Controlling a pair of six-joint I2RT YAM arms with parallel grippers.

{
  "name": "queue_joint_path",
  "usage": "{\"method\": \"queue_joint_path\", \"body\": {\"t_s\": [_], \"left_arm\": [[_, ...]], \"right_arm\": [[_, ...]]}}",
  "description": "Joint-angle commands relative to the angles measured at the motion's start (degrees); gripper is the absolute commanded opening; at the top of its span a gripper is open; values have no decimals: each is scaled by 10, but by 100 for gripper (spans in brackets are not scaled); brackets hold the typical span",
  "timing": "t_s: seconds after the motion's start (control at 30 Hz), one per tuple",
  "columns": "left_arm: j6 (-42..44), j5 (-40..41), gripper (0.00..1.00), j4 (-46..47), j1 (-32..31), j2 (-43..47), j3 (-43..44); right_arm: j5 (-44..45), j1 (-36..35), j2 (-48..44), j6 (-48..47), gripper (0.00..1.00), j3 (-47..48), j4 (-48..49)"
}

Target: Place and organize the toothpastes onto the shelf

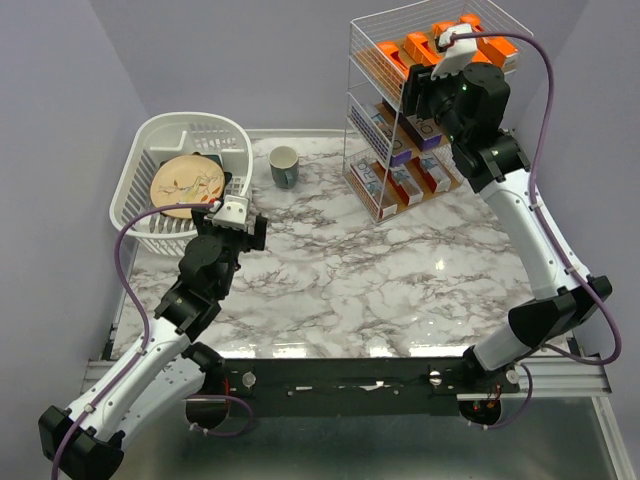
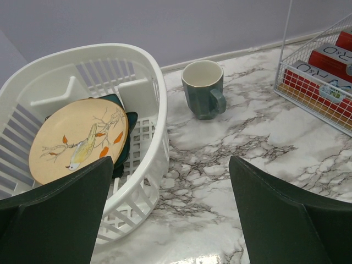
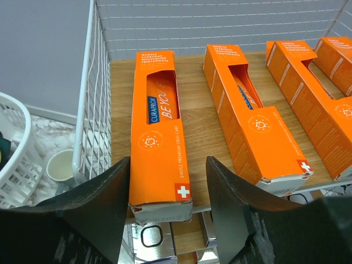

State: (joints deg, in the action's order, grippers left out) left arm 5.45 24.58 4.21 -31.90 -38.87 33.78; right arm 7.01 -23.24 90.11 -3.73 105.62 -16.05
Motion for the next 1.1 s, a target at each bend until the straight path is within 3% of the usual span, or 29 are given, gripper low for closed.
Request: {"method": "queue_joint_path", "body": {"t_s": [0.0, 0.2, 0.37, 0.77, 1.07], "left_arm": [[-9, -13, 99, 12, 5, 2, -2], [-11, -20, 99, 11, 7, 2, -2], [-14, -17, 99, 8, 10, 13, -1], [-47, 47, 99, -24, 23, 117, -1], [-112, 115, 99, -90, 39, 229, 0]], "right_arm": [[-25, -4, -41, -10, 65, -21, 27], [-42, -4, -93, -12, 66, -47, 30], [-31, -4, -173, -19, 76, -113, 33], [115, -5, -536, -21, 96, -389, 11], [229, -5, -780, -3, 100, -584, -49]]}}
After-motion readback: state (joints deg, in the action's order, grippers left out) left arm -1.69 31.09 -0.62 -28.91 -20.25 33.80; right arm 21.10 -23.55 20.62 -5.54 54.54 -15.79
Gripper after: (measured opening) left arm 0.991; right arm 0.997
